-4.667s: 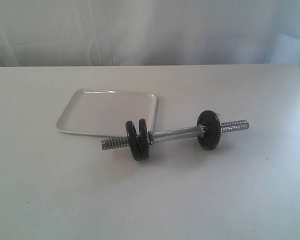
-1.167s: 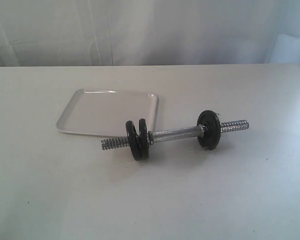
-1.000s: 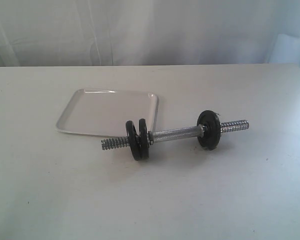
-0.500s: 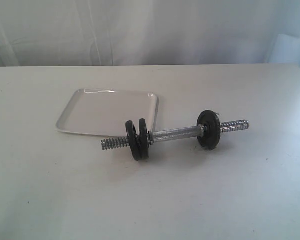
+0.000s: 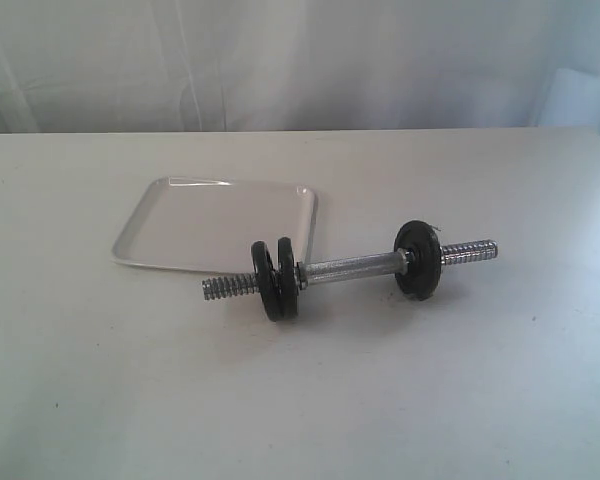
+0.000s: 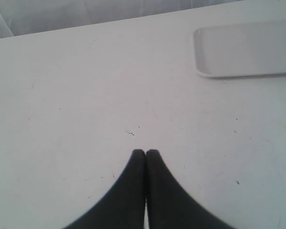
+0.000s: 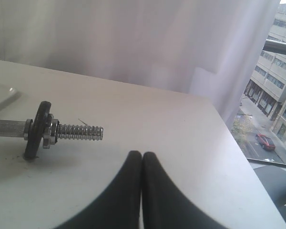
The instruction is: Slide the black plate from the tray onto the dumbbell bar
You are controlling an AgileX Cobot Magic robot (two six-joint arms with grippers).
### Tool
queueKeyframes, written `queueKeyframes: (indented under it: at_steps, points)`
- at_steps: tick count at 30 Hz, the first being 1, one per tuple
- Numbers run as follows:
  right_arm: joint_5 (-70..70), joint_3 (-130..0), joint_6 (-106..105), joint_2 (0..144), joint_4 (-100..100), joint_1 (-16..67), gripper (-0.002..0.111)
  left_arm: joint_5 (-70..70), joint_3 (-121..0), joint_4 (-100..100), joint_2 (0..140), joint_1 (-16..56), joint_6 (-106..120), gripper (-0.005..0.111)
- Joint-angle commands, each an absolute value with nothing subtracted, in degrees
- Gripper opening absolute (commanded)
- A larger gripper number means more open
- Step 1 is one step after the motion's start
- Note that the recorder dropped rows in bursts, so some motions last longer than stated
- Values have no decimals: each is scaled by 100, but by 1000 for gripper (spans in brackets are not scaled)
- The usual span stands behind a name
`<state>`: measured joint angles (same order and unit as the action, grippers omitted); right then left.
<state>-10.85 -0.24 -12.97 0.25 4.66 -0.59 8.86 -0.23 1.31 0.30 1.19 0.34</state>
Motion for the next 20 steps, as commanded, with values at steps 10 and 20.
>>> queueKeyframes:
  at_steps: [10, 20]
  points:
    - [-1062, 0, -1178, 0, 443, -43, 0, 902, 0, 140, 0, 148, 0, 0]
    - [-1062, 0, -1178, 0, 443, -43, 0, 902, 0, 140, 0, 148, 0, 0]
